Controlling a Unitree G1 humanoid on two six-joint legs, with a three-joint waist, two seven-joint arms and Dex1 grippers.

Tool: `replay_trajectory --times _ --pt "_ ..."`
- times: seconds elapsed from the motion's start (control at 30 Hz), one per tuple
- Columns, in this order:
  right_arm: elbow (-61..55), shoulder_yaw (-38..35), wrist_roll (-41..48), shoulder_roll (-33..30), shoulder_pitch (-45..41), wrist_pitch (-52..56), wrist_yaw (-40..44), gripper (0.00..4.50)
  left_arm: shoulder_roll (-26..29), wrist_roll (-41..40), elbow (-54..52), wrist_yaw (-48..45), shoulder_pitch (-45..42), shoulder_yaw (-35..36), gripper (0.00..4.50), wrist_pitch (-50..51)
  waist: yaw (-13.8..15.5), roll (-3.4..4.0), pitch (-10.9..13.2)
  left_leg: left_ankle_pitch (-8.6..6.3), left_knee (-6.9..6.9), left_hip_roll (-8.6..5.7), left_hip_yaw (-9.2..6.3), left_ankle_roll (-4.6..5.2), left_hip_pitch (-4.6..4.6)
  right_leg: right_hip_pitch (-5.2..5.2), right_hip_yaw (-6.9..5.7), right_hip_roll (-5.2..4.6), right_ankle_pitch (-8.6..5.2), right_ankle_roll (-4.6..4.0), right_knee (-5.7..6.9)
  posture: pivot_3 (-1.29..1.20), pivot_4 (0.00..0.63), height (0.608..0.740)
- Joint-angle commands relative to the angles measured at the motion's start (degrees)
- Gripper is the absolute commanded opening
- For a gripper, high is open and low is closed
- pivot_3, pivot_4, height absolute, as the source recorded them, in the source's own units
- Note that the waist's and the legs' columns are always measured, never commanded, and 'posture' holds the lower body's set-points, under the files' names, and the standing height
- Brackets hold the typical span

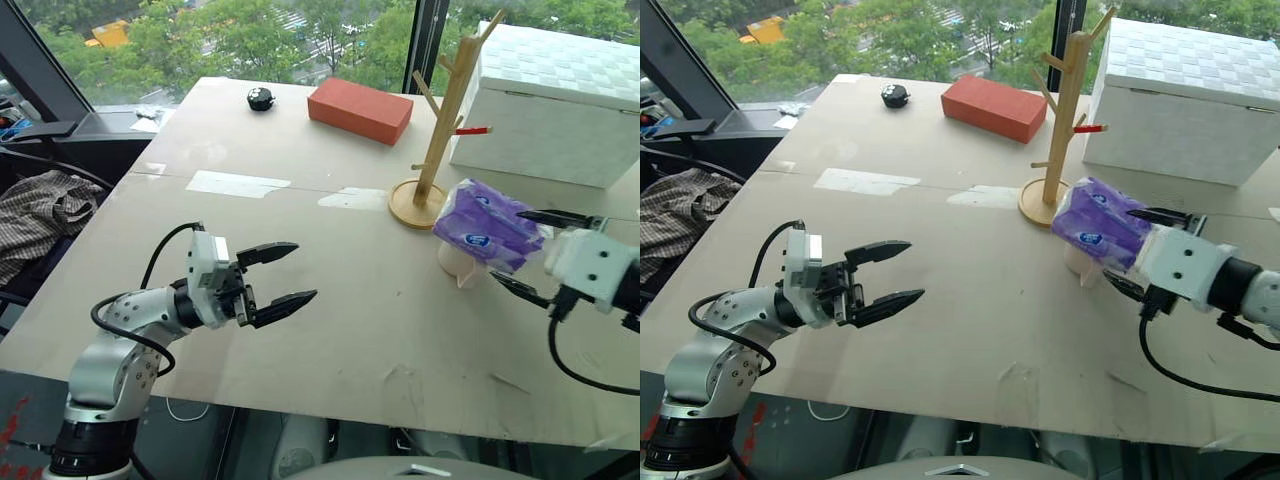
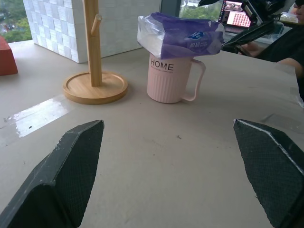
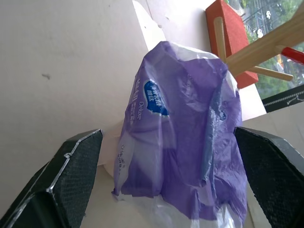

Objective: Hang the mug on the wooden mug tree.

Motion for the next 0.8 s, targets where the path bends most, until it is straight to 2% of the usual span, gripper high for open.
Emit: replay_trajectory --times 0.03,0.27,0.37,0.47,0.63,0.8 --pt "1.68 2.76 -4.98 -0.76 -3.23 -3.52 0.06 4.48 0.04 -0.78 -2.99 0.73 -0.38 0.33 4.46 0.00 0.00 0.00 0.00 0.00 0.01 0.00 0.00 0.00 0.00 0.00 0.00 0.00 0.00 0.00 0.00 0.00 0.150 0.740" --pt "5.66 6.21 -8.38 -0.32 -7.19 -3.94 2.00 4.48 -0.23 -1.55 -5.23 1.49 0.87 0.91 4.46 0.08 0.01 0.00 0.01 0.00 0.02 0.01 0.00 -0.01 0.00 0.01 0.00 0.01 0.04 -0.06 0.02 0.00 0.150 0.740" --pt "5.98 6.51 -8.44 -0.18 -7.69 -3.32 2.83 3.62 -0.37 -2.07 -5.72 0.70 1.50 1.01 4.50 -0.42 0.01 0.00 0.01 0.00 0.02 0.01 0.00 -0.01 0.00 0.01 0.00 0.02 0.05 -0.08 0.02 0.00 0.150 0.740" --pt "5.80 6.41 -7.80 0.25 -8.29 -2.34 3.46 2.16 -0.35 -2.61 -6.12 -0.86 2.20 0.91 4.50 -1.08 0.01 0.00 0.01 0.00 0.02 0.02 0.00 -0.01 0.02 0.02 -0.01 0.02 0.04 -0.06 0.03 0.00 0.150 0.740" --pt "4.77 4.61 -7.07 0.42 -8.16 -0.56 4.19 0.04 -0.19 -3.61 -5.44 -2.49 2.07 0.92 4.50 -1.22 0.01 0.01 0.00 0.01 0.04 0.02 0.00 -0.01 0.02 0.02 -0.01 0.02 0.04 -0.06 0.04 0.00 0.150 0.740" --pt "3.49 -0.14 -5.39 2.17 -7.81 3.87 2.60 0.04 -0.64 -3.40 -4.31 -3.29 0.82 0.30 4.50 -1.42 0.05 0.00 0.01 0.01 0.05 0.02 -0.01 -0.01 0.01 0.03 -0.02 0.02 0.05 -0.07 0.04 0.00 0.150 0.740"
